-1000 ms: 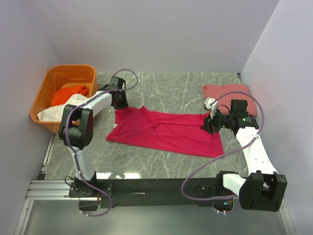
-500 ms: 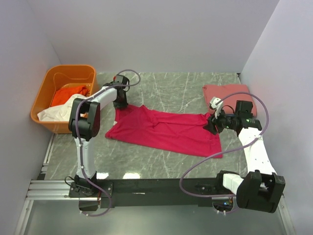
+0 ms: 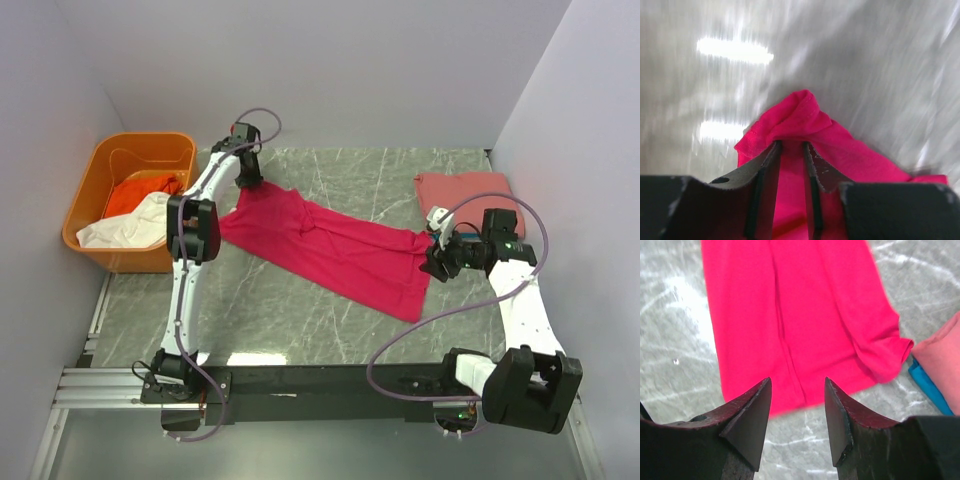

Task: Fold and stack the t-shirts
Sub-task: Fold the tshirt

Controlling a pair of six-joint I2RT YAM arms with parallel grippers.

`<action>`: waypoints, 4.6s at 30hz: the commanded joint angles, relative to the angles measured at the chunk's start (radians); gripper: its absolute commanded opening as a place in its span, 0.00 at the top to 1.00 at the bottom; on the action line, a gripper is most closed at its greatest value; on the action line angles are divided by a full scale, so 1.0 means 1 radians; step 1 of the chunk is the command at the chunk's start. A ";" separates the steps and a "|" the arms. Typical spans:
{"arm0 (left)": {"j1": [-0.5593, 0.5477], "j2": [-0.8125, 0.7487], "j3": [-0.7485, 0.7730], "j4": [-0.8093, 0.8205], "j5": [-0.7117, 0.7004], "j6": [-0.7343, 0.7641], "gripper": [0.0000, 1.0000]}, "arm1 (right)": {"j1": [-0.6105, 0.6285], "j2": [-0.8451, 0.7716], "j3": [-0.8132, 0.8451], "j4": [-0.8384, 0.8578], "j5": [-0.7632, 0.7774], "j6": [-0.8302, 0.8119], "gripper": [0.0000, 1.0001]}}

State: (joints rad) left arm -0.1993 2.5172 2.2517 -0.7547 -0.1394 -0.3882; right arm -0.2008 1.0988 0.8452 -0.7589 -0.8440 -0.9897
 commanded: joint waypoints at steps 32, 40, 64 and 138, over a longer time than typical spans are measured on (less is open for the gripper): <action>0.115 -0.754 -0.392 0.399 0.409 -0.115 0.37 | 0.870 0.254 -0.258 0.356 0.726 0.177 0.75; 0.118 -1.251 -0.895 0.423 0.409 -0.074 0.35 | 1.059 0.202 -0.248 0.223 0.647 0.201 1.00; 0.116 -1.740 -1.566 0.445 0.526 -0.261 0.30 | 0.662 0.095 0.065 0.373 0.427 0.423 0.08; 0.009 -1.650 -1.784 0.604 0.686 -0.370 0.32 | 0.506 0.199 -0.106 0.015 0.502 0.299 0.86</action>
State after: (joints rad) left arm -0.1871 0.8890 0.4622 -0.1699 0.5217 -0.7723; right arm 0.2970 1.3369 0.7307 -0.7456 -0.3500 -0.6994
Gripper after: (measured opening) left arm 0.677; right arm 0.177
